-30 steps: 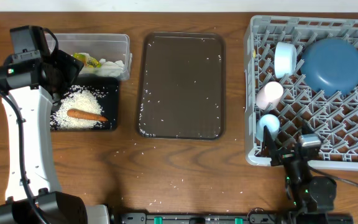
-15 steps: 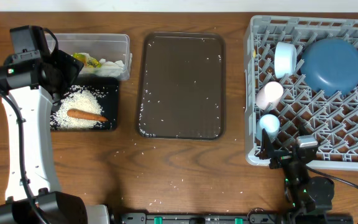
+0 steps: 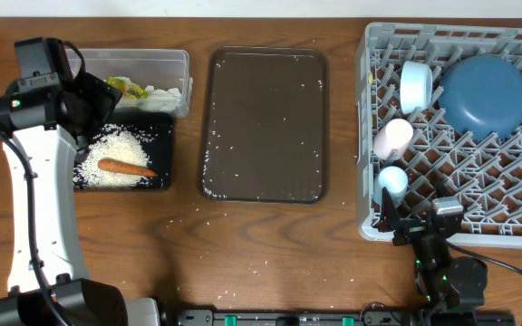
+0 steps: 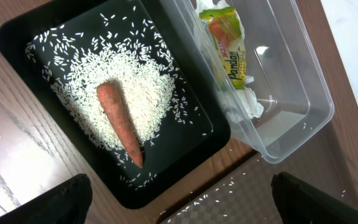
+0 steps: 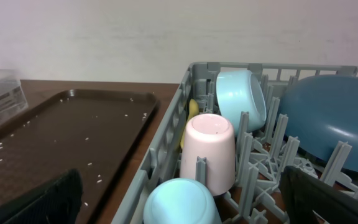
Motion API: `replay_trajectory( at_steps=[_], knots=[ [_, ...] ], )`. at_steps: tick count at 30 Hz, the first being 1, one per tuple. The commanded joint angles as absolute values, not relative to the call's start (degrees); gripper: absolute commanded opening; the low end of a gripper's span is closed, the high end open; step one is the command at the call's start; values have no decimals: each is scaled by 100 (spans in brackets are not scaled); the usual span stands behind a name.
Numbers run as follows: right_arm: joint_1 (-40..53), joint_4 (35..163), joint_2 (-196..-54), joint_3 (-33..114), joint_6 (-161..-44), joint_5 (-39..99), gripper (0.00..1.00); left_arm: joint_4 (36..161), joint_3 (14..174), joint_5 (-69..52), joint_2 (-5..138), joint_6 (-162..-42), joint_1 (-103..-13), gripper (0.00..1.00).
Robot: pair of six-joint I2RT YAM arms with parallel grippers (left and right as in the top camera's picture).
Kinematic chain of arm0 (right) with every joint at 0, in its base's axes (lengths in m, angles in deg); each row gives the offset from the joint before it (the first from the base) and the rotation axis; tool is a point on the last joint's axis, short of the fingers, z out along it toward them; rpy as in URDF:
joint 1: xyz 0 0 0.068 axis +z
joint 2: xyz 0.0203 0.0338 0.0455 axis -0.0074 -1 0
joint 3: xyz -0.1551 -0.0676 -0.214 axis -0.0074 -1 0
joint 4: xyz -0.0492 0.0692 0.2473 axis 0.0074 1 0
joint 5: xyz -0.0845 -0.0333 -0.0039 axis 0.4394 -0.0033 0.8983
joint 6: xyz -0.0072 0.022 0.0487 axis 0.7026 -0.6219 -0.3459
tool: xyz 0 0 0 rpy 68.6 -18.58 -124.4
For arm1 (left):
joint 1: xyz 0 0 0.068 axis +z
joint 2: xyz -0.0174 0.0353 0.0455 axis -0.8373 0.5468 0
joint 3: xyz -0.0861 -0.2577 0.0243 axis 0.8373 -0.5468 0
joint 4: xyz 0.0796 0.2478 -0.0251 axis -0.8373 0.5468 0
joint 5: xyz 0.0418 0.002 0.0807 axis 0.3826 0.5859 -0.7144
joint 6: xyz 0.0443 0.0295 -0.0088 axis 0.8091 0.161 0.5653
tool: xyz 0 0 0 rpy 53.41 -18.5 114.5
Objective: Sort waste into correct bins and load items into the dishwasher rack
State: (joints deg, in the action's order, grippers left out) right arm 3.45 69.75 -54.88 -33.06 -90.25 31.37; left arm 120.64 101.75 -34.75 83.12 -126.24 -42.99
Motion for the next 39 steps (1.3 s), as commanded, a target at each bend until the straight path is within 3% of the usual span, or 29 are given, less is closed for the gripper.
replay_trajectory(
  at_steps=[1,11,19,23,28,34,39],
  knots=[
    [391,6996,-5442,-3315,-9029,3098,99,12086,10175,-3506,8345,-12576,-4283,95],
    [391,6996,-5444,-3315,-9029,3098,99,12075,10166,-3597,8345,-12484,-4286,95],
    [387,6996,-5444,-3315,-9029,3098,99,10757,9961,-2065,7665,-8818,-4874,95],
    [387,6996,-5442,-3315,-9029,3098,99,10499,9764,-2011,7138,-7728,-5330,95],
    [387,6996,-5442,-3315,-9029,3098,99,9177,8636,-2074,6061,-7852,-5571,95],
    [387,6996,-5442,-3315,-9029,3098,99,6785,6149,-2981,4426,-9253,-5571,95],
    [387,6996,-5444,-3315,-9029,3098,99,5828,4343,-3241,3143,-9349,-5571,95]
  ],
)
